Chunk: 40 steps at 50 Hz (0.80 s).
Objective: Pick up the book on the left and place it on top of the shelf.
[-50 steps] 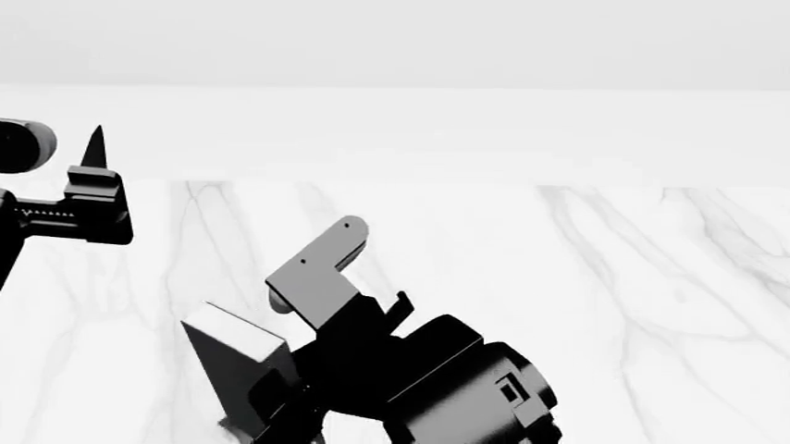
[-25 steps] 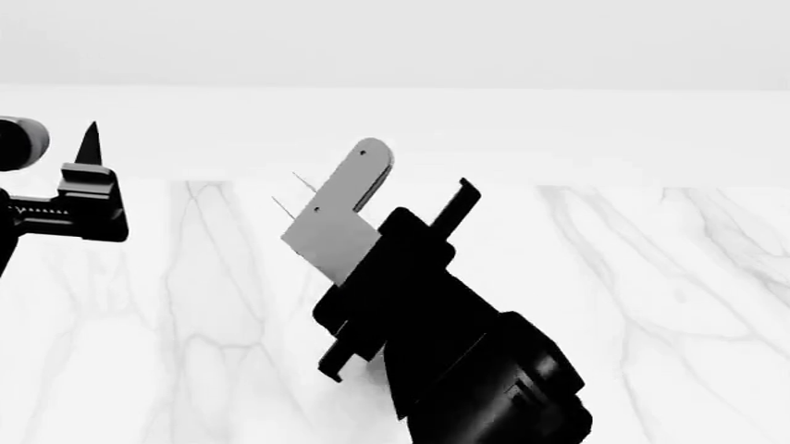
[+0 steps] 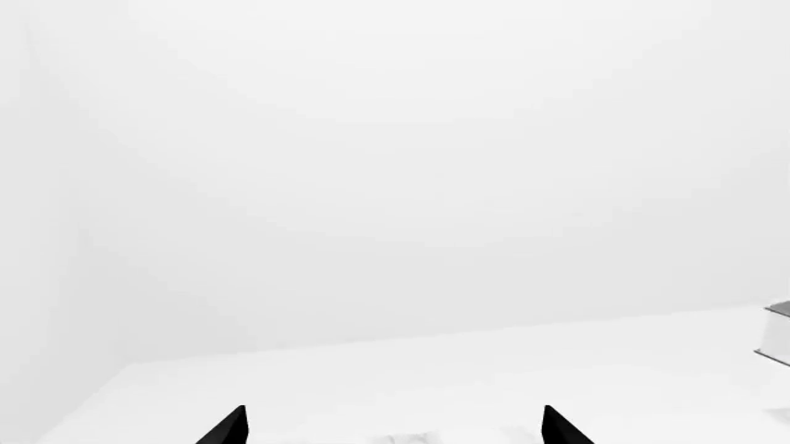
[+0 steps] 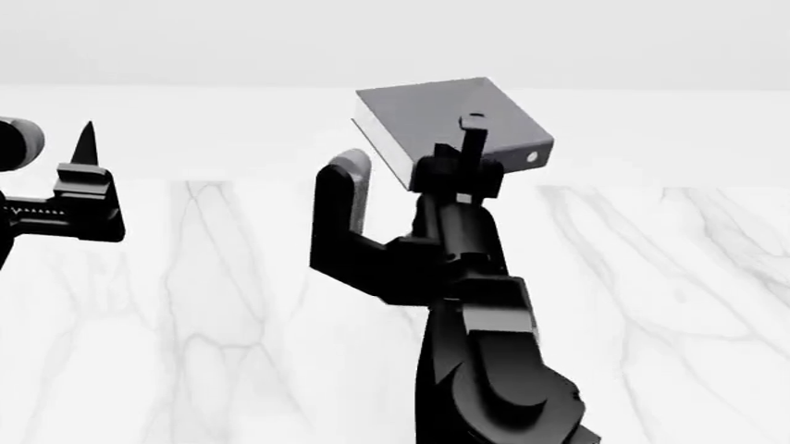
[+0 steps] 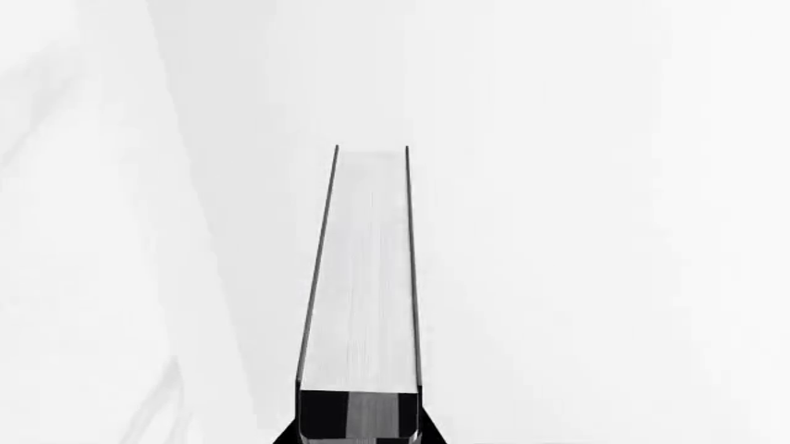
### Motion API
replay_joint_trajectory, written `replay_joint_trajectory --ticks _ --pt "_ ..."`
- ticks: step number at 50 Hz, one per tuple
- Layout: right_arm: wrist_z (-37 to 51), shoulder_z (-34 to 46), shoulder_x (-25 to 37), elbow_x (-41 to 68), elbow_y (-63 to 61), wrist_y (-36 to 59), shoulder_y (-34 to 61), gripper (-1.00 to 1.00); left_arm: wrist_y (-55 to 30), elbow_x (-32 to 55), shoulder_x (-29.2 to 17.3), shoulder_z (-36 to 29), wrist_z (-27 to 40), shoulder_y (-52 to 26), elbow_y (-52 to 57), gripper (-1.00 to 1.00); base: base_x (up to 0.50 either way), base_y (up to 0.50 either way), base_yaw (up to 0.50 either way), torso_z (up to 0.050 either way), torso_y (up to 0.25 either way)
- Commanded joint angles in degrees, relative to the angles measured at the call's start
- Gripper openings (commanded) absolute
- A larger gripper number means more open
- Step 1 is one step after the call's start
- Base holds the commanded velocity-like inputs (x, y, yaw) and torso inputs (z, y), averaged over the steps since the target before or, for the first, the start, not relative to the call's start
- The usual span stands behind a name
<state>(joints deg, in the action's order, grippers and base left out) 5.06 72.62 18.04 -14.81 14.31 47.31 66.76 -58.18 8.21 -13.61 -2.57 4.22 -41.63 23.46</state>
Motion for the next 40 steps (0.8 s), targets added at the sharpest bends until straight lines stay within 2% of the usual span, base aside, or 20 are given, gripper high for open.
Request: replay_joint_trajectory --ticks 1,15,20,25,27,36,40 --pt "4.5 4.45 -0.46 -11.13 4.93 -0.9 2.21 -1.0 0.26 0.24 -0.13 -0.09 0.2 0.24 -0.11 1.0 0.0 0.0 0.0 0.0 0.0" --pt "5.06 4.01 -2.2 -9.82 14.84 -2.99 3.61 -1.0 0.46 0.61 -0.21 -0.18 0.4 0.34 -0.27 1.0 0.0 0.0 0.0 0.0 0.001" --pt "6.34 2.98 -4.79 -8.07 26.81 -6.4 5.67 -1.0 0.31 0.75 -0.28 -0.19 0.5 0.38 -0.06 1.0 0.0 0.0 0.0 0.0 0.002" --pt "9.29 2.01 -9.8 -5.92 45.31 -13.14 8.14 -1.0 0.3 0.87 -0.33 -0.19 0.58 0.36 -0.03 1.0 0.0 0.0 0.0 0.0 0.002" --pt "11.7 1.21 -14.02 -4.35 59.47 -18.7 10.36 -1.0 0.06 0.95 -0.39 -0.22 0.6 0.26 0.19 1.0 0.0 0.0 0.0 0.0 0.0" --pt "12.28 6.8 -11.07 4.4 60.66 -9.88 11.77 -1.0 0.26 1.18 -0.53 -0.12 0.68 0.07 -0.13 1.0 0.0 0.0 0.0 0.0 0.002" --pt "12.93 10.04 -11.04 7.97 60.67 -9.78 12.08 -1.0 0.28 1.27 -0.57 -0.14 0.75 0.06 -0.14 1.0 0.0 0.0 0.0 0.0 0.003"
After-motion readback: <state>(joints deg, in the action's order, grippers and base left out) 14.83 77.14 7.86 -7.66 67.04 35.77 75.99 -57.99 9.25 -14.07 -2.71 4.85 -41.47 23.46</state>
